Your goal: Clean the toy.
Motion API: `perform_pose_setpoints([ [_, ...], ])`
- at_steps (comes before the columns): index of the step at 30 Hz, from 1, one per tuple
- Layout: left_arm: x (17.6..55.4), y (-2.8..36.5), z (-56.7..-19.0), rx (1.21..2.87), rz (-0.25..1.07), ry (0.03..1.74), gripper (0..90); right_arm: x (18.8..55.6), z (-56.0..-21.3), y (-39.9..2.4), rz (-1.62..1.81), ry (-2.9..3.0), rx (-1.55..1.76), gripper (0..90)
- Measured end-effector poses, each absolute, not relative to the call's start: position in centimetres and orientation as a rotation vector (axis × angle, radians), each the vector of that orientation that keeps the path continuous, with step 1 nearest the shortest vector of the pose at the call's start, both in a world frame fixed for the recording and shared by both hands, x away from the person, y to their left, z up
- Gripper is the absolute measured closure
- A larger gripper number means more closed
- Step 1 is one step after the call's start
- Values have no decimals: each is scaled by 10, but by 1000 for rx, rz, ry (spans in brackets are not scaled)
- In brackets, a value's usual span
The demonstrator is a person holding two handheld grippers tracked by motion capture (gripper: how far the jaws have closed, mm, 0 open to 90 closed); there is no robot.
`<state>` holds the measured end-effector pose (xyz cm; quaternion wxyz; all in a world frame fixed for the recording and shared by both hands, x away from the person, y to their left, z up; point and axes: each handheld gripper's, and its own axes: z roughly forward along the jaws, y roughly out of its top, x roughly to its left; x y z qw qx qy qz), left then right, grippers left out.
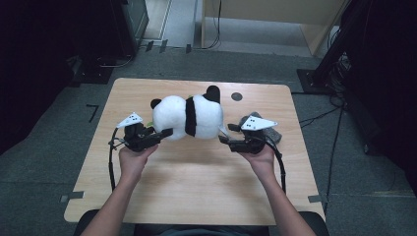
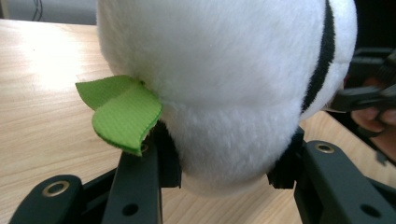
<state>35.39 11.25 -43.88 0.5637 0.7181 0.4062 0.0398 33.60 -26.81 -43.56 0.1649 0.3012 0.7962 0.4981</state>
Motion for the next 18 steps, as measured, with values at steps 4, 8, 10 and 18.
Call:
perform_pose_setpoints([
  [4, 353, 108, -440, 1733, 33, 943, 541, 329, -438, -261, 1328, 2211, 771, 621],
  [8, 355, 104, -445, 1750, 28, 956, 469, 328, -440, -260, 1342, 2228, 761, 672],
  [10, 355, 103, -447, 1751, 30, 965, 416, 329, -441, -261, 1349, 2259, 795, 683],
  [18, 360, 98, -459, 1781, 8, 1045, 300, 334, -448, -260, 1325, 2331, 906, 687],
])
